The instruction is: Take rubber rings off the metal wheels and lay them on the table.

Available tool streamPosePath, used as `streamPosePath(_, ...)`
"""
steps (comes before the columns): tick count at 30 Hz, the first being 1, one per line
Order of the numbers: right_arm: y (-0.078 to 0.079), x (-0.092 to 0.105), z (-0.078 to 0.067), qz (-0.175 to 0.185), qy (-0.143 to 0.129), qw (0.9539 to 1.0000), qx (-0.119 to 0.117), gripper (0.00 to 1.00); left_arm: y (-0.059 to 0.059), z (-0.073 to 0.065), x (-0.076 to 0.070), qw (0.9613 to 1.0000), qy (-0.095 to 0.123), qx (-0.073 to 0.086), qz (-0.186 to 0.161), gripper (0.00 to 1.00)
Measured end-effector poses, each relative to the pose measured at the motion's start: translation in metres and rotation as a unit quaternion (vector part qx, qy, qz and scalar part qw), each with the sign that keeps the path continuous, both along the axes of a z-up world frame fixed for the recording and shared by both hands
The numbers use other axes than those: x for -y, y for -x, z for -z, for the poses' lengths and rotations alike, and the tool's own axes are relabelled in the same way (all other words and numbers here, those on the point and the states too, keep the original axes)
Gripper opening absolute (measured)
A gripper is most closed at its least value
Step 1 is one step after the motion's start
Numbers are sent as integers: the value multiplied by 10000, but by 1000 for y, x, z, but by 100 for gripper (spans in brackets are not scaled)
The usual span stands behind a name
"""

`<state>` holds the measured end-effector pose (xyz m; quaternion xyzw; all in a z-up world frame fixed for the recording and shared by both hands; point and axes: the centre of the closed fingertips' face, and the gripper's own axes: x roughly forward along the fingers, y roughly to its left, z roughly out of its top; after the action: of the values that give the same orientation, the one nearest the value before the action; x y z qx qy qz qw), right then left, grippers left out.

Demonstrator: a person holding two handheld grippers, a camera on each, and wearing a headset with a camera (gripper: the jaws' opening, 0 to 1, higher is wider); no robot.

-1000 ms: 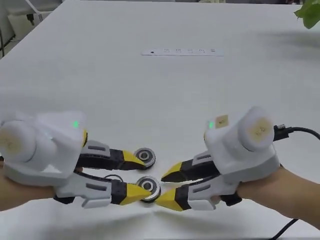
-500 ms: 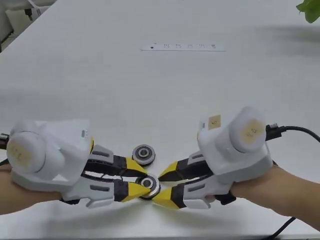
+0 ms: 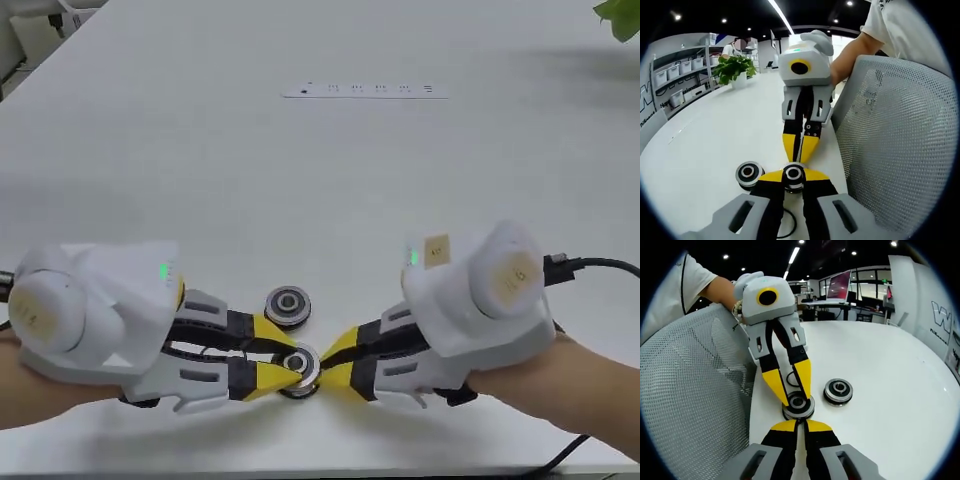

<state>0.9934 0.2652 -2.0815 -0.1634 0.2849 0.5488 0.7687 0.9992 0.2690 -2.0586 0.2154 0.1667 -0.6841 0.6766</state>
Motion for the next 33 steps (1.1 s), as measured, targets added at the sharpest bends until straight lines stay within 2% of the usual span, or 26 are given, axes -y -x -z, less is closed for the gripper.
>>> streamPosePath(4, -3, 1, 0, 70, 39, 10000, 51, 0, -1, 0, 0, 10000, 22, -4, -14, 7)
streamPosePath(8, -4, 2, 0, 377, -106, 9988, -281, 0, -1, 1, 1, 10000, 22, 15, -17, 7)
streamPosePath(10, -5, 4, 0, 630, -308, 9955, -644, 0, -1, 1, 2, 10000, 25, 11, -21, 7)
streamPosePath(13, -6, 7, -3, 971, -684, 9866, -1118, 0, -2, 1, 2, 10000, 31, 12, -25, 7)
streamPosePath(16, -8, 9, -5, 1190, -916, 9793, -1357, 0, -2, 2, 2, 10000, 28, 15, -22, 7)
streamPosePath(17, -8, 9, -9, 1241, -1102, 9744, -1514, 0, -2, 2, 2, 10000, 28, 10, -26, 7)
streamPosePath(18, -9, 9, -10, 1317, -1171, 9712, -1606, 0, -2, 2, 2, 10000, 30, 12, -25, 7)
streamPosePath(20, -9, 8, -13, 1325, -1302, 9684, -1661, 0, -3, 2, 2, 10000, 31, 11, -24, 7)
streamPosePath(24, -8, 7, -14, 1384, -1360, 9645, -1789, 0, -3, 3, 2, 10000, 28, 47, -2, 7)
streamPosePath(30, -7, 5, -17, 1406, -1449, 9613, -1873, 0, -2, 3, 2, 10000, 2, 74, 23, 7)
streamPosePath(32, -7, 4, -19, 1451, -1541, 9567, -1999, 0, -2, 3, 2, 10000, 10, 84, 37, 7)
streamPosePath(33, -7, 3, -20, 1441, -1570, 9559, -2021, 0, -2, 3, 2, 9999, 13, 90, 46, 7)
